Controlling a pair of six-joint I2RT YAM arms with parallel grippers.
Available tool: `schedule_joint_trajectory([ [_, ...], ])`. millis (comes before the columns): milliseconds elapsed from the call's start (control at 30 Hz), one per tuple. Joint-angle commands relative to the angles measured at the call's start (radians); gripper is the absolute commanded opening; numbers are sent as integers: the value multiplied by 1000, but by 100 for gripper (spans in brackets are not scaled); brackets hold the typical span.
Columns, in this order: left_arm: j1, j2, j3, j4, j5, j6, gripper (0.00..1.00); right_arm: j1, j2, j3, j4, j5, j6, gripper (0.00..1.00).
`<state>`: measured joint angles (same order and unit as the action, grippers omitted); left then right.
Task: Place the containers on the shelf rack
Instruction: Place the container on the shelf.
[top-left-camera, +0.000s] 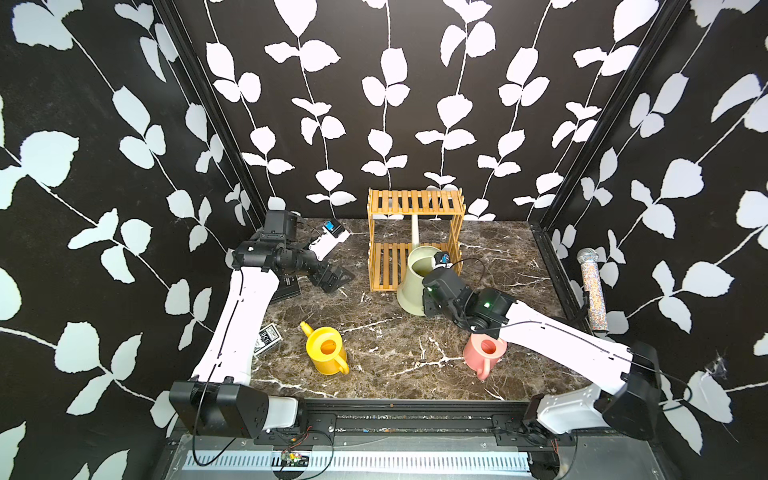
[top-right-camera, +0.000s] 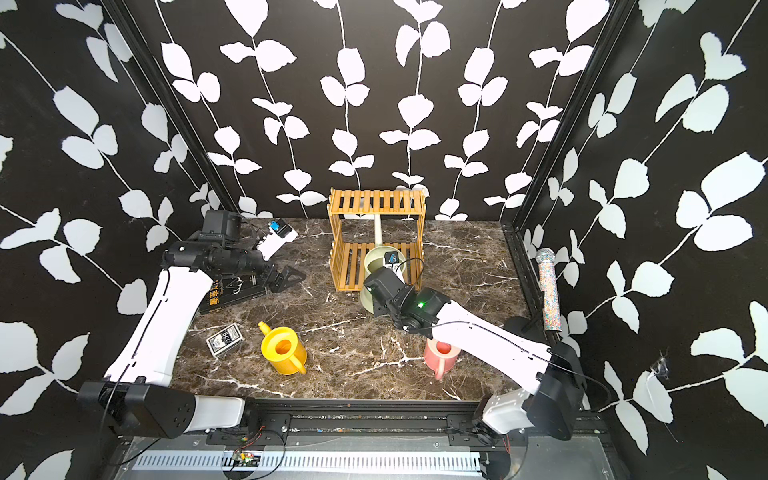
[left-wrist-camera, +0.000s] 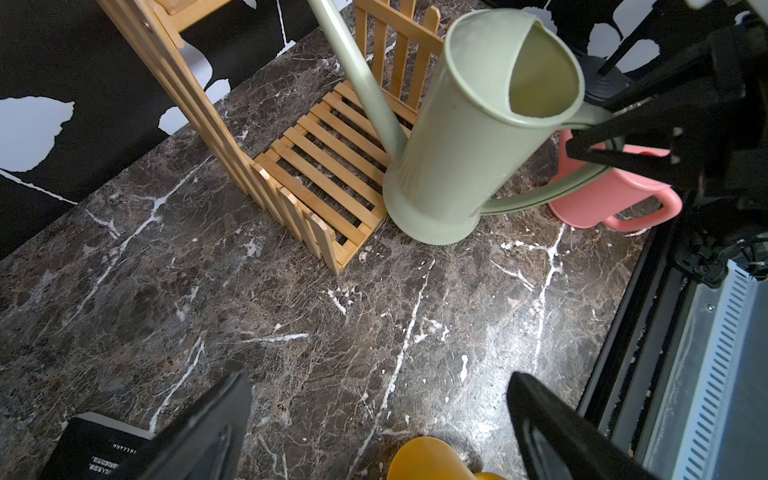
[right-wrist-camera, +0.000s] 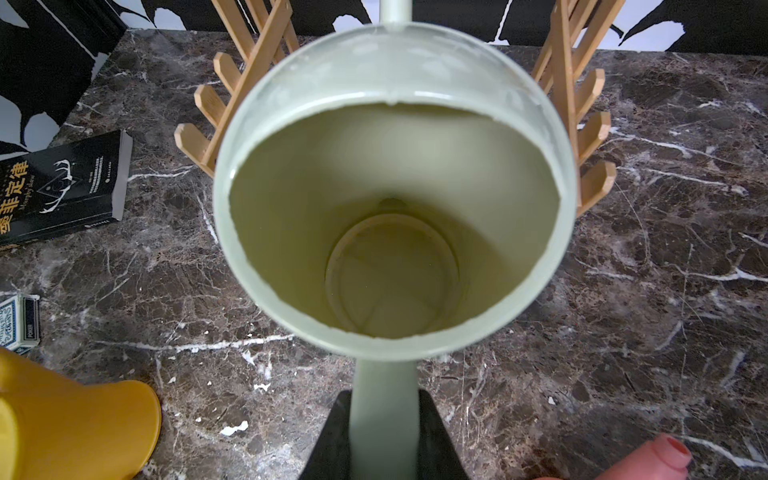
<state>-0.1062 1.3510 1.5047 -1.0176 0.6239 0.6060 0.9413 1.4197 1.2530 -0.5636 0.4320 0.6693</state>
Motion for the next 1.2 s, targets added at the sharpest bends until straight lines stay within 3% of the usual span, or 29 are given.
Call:
schedule_joint_trajectory([
  [0, -8, -3, 8, -8, 16, 6, 98, -10, 14, 49, 71, 50, -7, 4],
  [667, -17, -4, -4, -1, 21, -8, 98, -63, 173, 241, 33, 77, -17, 4],
  [1167, -21, -1, -14, 9, 22, -13, 98, -119, 309, 321, 80, 8, -71, 4],
])
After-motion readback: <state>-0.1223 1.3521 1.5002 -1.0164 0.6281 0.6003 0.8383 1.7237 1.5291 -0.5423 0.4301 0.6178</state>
